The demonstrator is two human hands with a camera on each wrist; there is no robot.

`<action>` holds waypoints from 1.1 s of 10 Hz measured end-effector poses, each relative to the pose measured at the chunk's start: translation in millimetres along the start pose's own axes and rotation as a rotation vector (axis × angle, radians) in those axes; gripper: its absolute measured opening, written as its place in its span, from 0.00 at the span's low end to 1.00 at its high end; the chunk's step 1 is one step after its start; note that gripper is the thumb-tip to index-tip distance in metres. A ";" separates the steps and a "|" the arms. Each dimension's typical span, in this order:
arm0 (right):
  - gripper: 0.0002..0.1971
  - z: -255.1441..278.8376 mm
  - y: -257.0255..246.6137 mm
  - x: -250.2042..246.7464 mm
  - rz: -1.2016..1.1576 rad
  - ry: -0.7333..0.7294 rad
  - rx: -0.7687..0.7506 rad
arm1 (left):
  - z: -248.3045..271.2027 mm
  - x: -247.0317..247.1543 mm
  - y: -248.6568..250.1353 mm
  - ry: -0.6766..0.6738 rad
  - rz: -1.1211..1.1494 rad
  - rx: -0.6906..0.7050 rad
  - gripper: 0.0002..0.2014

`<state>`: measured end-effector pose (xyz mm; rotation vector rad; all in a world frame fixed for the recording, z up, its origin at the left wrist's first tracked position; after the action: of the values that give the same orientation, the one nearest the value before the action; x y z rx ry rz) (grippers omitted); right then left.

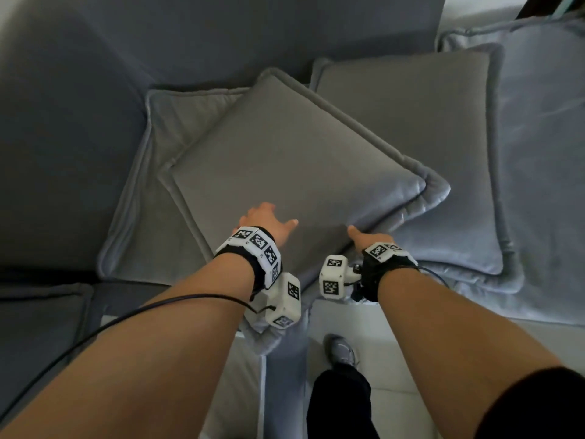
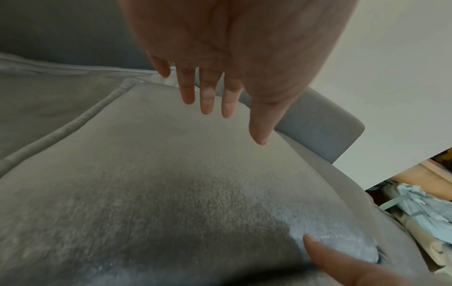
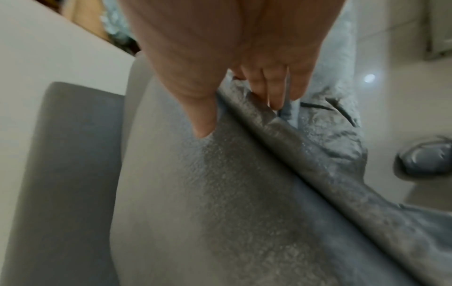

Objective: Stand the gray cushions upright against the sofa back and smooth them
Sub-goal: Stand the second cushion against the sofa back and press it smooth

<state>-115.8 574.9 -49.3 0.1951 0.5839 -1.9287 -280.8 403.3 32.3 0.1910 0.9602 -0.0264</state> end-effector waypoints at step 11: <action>0.22 40.3 -22.0 60.9 0.957 -0.044 -0.448 | -7.7 10.7 -86.3 -0.077 0.068 -0.070 0.33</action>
<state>-156.2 512.8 -31.4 0.1093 0.7068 -0.8540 -290.2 320.5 6.4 0.1571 0.8763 0.0618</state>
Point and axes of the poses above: each hand's wrist, its own z-axis away from the middle knuckle, its own x-axis out of the palm, y = z × x, the point moved 7 cm from there along -z, towards the middle knuckle, and after that the axes turned 3 degrees about -z, right-handed, at the moved point
